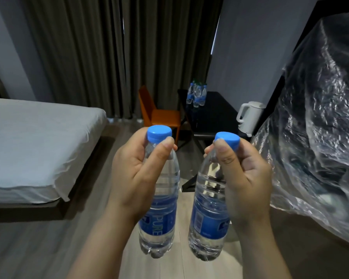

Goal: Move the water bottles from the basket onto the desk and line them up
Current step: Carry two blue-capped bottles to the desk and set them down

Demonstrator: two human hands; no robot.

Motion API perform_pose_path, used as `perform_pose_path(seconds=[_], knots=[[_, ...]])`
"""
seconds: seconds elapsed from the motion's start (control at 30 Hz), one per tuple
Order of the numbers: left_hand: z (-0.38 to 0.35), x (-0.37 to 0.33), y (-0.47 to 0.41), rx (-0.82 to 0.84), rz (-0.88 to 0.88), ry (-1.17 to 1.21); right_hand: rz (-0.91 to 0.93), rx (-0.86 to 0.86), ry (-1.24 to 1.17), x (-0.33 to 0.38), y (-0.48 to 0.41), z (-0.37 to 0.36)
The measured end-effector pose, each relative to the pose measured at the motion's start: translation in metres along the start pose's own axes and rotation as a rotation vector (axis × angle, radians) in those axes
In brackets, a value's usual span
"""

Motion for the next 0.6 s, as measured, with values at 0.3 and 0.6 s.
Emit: perform_pose_path(seconds=[0.3, 0.6], knots=[[-0.040, 0.078, -0.106, 0.000, -0.022, -0.012, -0.004, -0.005, -0.050, -0.084, -0.109, -0.028], [-0.095, 0.141, -0.227, -0.035, -0.025, -0.048, 0.016, 0.003, -0.064, -0.158, -0.246, -0.036]])
Point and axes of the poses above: each hand's wrist, its own y-axis away from the middle knuckle, its own z-axis out of the back of the hand, x = y × z, the point moved 2 cm from there along -y, towards the middle knuckle, and after that the axes turned 1 degree about -y, right-handed, at the moved point
